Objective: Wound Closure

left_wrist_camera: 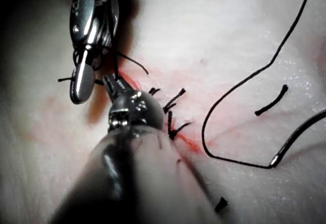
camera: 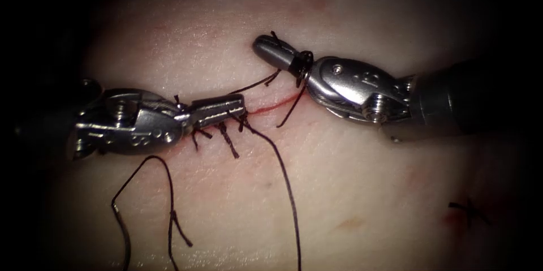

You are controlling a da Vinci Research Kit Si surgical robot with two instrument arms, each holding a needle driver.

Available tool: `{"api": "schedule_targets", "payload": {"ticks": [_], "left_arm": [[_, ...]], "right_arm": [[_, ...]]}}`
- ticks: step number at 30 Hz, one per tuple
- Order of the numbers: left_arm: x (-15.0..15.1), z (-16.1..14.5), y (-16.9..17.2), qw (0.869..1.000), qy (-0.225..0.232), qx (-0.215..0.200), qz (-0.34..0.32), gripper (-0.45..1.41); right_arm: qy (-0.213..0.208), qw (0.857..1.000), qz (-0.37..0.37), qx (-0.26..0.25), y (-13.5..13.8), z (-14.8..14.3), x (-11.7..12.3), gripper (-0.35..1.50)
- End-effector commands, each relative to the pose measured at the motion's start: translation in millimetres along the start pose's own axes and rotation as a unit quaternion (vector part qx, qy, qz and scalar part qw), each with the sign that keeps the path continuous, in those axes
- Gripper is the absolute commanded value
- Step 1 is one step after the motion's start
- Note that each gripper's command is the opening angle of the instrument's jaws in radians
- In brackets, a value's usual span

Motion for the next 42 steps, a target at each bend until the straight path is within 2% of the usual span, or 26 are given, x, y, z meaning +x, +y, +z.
{"api": "schedule_targets", "payload": {"ticks": [1, 9, 20, 29, 32, 34, 36, 38, 40, 42], "left_arm": [[-0.5, 0.3, -0.4, 1.000, -0.004, 0.000, -0.002, -0.45], [-2.9, -3.0, -4.2, 0.999, -0.026, 0.007, -0.028, -0.45], [-6.7, -8.6, -10.4, 0.997, -0.054, 0.038, -0.036, -0.45], [-10.2, -9.7, -10.6, 0.996, -0.075, 0.040, -0.030, -0.45], [-11.0, -10.5, -11.0, 0.990, -0.105, 0.086, -0.043, -0.45], [-11.5, -11.2, -11.4, 0.980, -0.139, 0.127, -0.062, -0.45], [-12.2, -11.8, -11.5, 0.976, -0.150, 0.141, -0.069, -0.45], [-12.8, -12.2, -11.6, 0.975, -0.156, 0.139, -0.069, -0.45], [-13.8, -12.7, -11.9, 0.970, -0.167, 0.161, -0.078, -0.45], [-15.4, -13.4, -12.4, 0.958, -0.186, 0.197, -0.094, -0.45]], "right_arm": [[0.002, 1.000, -0.005, 0.002, -1.4, -0.2, -1.1, -0.35], [0.006, 0.999, -0.031, 0.009, -4.5, -2.7, -2.6, -0.35], [0.006, 0.999, -0.046, 0.010, -4.8, -3.6, -4.1, -0.35], [-0.009, 0.998, -0.062, 0.012, -5.8, -5.4, -6.4, -0.35], [-0.012, 0.998, -0.066, 0.010, -5.7, -6.0, -6.8, -0.35], [-0.013, 0.998, -0.067, 0.008, -5.6, -6.3, -7.0, -0.35], [-0.013, 0.998, -0.067, 0.009, -5.5, -6.4, -7.0, -0.35], [-0.012, 0.998, -0.067, 0.009, -5.7, -6.4, -7.0, -0.35], [-0.012, 0.998, -0.068, 0.010, -5.8, -6.5, -7.0, -0.35], [-0.015, 0.997, -0.069, 0.011, -6.0, -6.6, -7.2, -0.35]]}}
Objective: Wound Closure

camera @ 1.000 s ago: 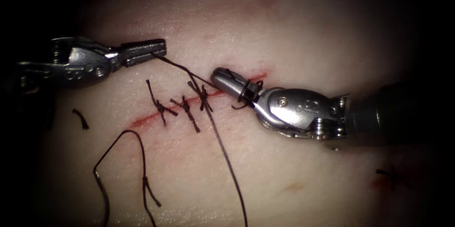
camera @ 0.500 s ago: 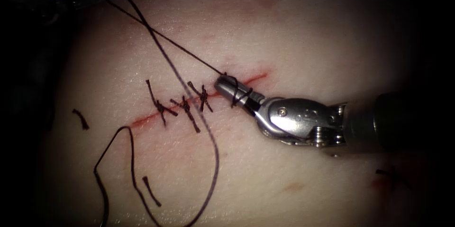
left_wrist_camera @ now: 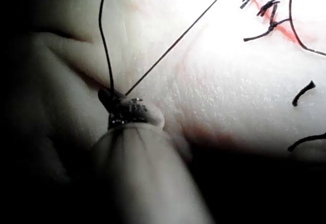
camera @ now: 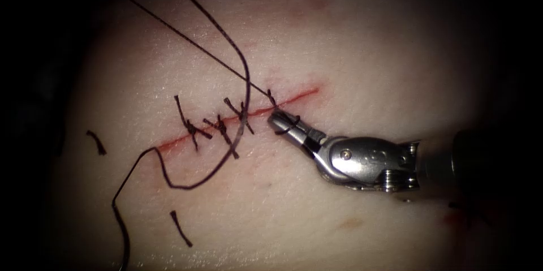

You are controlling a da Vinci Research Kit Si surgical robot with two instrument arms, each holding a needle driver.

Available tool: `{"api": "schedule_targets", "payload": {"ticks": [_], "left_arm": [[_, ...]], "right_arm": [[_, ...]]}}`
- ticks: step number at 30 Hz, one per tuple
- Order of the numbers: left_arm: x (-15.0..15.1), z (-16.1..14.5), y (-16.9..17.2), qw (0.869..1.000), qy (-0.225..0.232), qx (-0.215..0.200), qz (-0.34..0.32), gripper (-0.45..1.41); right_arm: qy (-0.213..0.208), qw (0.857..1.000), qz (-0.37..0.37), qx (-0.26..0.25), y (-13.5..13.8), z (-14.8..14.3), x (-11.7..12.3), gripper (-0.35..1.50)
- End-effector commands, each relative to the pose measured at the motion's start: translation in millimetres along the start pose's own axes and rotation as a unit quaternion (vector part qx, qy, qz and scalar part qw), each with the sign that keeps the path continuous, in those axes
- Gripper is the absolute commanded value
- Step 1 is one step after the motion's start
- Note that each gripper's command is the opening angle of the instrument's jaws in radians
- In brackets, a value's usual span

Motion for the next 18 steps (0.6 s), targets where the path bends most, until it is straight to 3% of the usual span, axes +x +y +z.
{"api": "schedule_targets", "payload": {"ticks": [1, 5, 18], "left_arm": [[-0.4, 1.1, -0.2, 1.000, -0.010, 0.010, -0.002, -0.45], [-1.5, 2.5, -1.0, 0.999, -0.044, 0.022, 0.006, -0.45], [-3.4, 5.6, -2.9, 0.998, -0.043, 0.025, -0.030, -0.45]], "right_arm": [[0.000, 1.000, 0.001, 0.001, -0.8, 0.1, -0.7, -0.35], [0.000, 1.000, -0.001, 0.002, -1.0, -0.1, -0.8, -0.35], [0.001, 1.000, -0.006, 0.007, -2.2, -2.4, -1.8, -0.35]]}}
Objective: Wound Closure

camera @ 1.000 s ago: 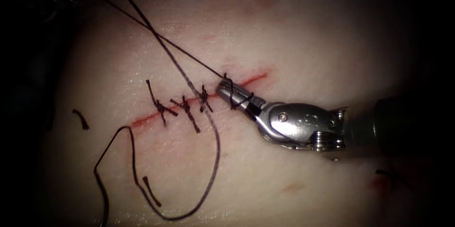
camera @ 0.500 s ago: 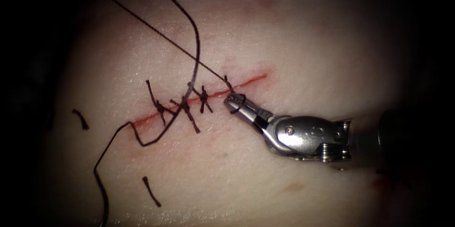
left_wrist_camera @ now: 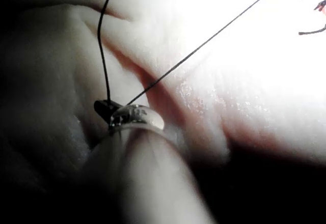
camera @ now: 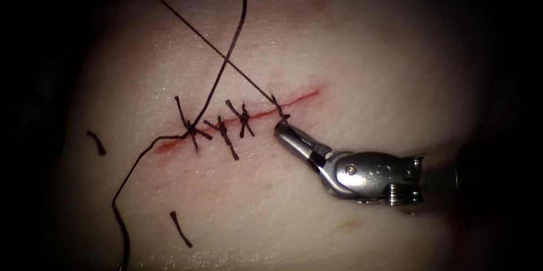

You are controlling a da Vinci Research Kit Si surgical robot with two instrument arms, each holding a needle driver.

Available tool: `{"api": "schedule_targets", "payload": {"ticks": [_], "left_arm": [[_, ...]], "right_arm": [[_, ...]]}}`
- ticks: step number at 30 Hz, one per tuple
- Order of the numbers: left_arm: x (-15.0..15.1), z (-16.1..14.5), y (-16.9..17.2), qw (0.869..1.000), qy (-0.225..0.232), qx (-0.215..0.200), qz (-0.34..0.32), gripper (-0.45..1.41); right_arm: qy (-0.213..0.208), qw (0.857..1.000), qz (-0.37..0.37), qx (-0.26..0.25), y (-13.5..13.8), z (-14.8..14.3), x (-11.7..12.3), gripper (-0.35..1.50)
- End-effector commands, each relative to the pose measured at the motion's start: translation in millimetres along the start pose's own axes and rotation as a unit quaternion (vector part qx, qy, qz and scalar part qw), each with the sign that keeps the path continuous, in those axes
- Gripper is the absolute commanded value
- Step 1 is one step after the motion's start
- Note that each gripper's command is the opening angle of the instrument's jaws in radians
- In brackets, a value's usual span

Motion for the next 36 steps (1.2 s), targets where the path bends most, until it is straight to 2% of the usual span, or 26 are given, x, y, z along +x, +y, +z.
{"api": "schedule_targets", "payload": {"ticks": [1, 11, 16, 24, 28, 36], "left_arm": [[0.1, 0.8, 0.0, 1.000, 0.003, 0.000, 0.001, -0.45], [-0.4, 0.3, -0.3, 1.000, -0.004, 0.000, -0.015, -0.45], [-1.5, -0.6, -0.9, 0.998, -0.041, 0.031, -0.047, -0.45], [-3.2, -1.5, -2.1, 0.995, -0.066, 0.044, -0.060, -0.45], [-4.4, -1.0, -3.0, 0.995, -0.067, 0.044, -0.065, -0.45], [-5.1, -0.7, -3.6, 0.995, -0.062, 0.042, -0.065, -0.45]], "right_arm": [[0.000, 1.000, 0.001, 0.003, -0.9, -0.3, -0.7, -0.35], [0.007, 1.000, -0.008, 0.017, -2.3, -2.0, -1.7, -0.35], [0.010, 1.000, -0.015, 0.026, -2.9, -2.1, -2.6, -0.35], [0.018, 0.999, -0.012, 0.041, -4.1, -0.9, -1.6, -0.35], [0.013, 0.998, -0.017, 0.052, -4.9, -1.5, -2.0, -0.35], [-0.001, 0.999, -0.028, 0.029, -3.3, -4.6, -4.6, -0.35]]}}
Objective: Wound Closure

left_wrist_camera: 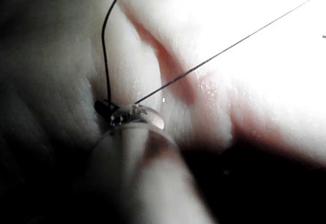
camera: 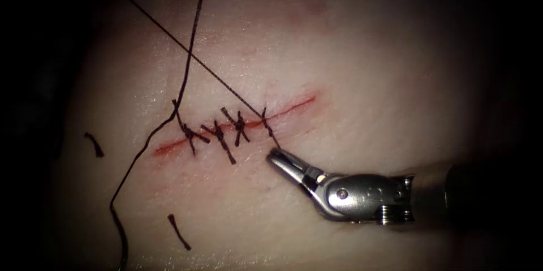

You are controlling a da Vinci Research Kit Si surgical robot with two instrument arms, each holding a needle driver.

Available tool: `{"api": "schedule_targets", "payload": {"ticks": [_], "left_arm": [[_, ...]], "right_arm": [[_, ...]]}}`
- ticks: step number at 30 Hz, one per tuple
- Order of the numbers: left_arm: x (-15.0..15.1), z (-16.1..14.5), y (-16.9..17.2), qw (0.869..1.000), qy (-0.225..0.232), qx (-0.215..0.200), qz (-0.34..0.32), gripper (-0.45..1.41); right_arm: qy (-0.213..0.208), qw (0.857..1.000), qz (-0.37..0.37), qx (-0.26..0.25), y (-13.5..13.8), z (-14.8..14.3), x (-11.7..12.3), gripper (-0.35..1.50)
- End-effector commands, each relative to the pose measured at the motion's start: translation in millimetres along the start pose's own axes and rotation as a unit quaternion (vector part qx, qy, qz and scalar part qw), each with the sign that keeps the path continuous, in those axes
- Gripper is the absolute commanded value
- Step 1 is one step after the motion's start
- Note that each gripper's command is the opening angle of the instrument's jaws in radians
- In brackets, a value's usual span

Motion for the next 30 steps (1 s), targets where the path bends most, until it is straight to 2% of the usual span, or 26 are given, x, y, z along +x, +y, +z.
{"api": "schedule_targets", "payload": {"ticks": [1, 6, 12, 15, 16, 18, 21, 22, 24, 25, 30], "left_arm": [[0.3, 0.7, 0.0, 1.000, 0.002, 0.001, 0.000, -0.45], [0.3, 0.9, 0.0, 1.000, 0.002, 0.000, 0.000, -0.45], [0.4, 0.8, 0.2, 1.000, 0.004, 0.001, 0.000, -0.45], [1.0, 0.1, 1.0, 0.998, 0.058, -0.003, -0.008, -0.45], [1.4, -0.3, 1.4, 0.996, 0.090, -0.014, -0.014, -0.45], [2.2, -0.9, 2.3, 0.991, 0.130, -0.037, -0.025, -0.45], [3.9, -2.3, 4.3, 0.978, 0.187, -0.082, -0.042, -0.45], [4.6, -2.8, 5.0, 0.968, 0.217, -0.111, -0.057, -0.45], [5.8, -3.6, 6.2, 0.950, 0.262, -0.151, -0.081, -0.45], [6.7, -4.1, 7.1, 0.936, 0.291, -0.169, -0.099, -0.45], [10.1, -6.7, 10.4, 0.891, 0.356, -0.236, -0.157, -0.45]], "right_arm": [[-0.005, 1.000, -0.002, -0.006, -0.3, -0.5, -1.5, -0.35], [-0.007, 1.000, -0.002, -0.005, -0.2, -0.6, -1.9, -0.35], [-0.007, 1.000, 0.002, -0.004, -0.2, -0.1, -1.0, -0.35], [-0.001, 1.000, 0.006, 0.004, -0.3, 0.4, -0.2, -0.35], [-0.002, 1.000, 0.007, 0.003, -0.3, 0.6, 0.1, -0.35], [-0.002, 1.000, 0.011, 0.003, -0.3, 1.2, 0.8, 0.32], [-0.003, 1.000, 0.019, 0.001, -0.3, 1.9, 1.9, 0.98], [-0.003, 1.000, 0.020, 0.002, -0.3, 2.1, 2.2, 1.11], [-0.004, 1.000, 0.024, 0.000, -0.1, 2.5, 3.0, 1.26], [-0.005, 1.000, 0.026, 0.000, -0.1, 2.5, 3.3, 1.30], [-0.002, 0.999, 0.033, 0.006, 0.4, 2.3, 4.6, 1.36]]}}
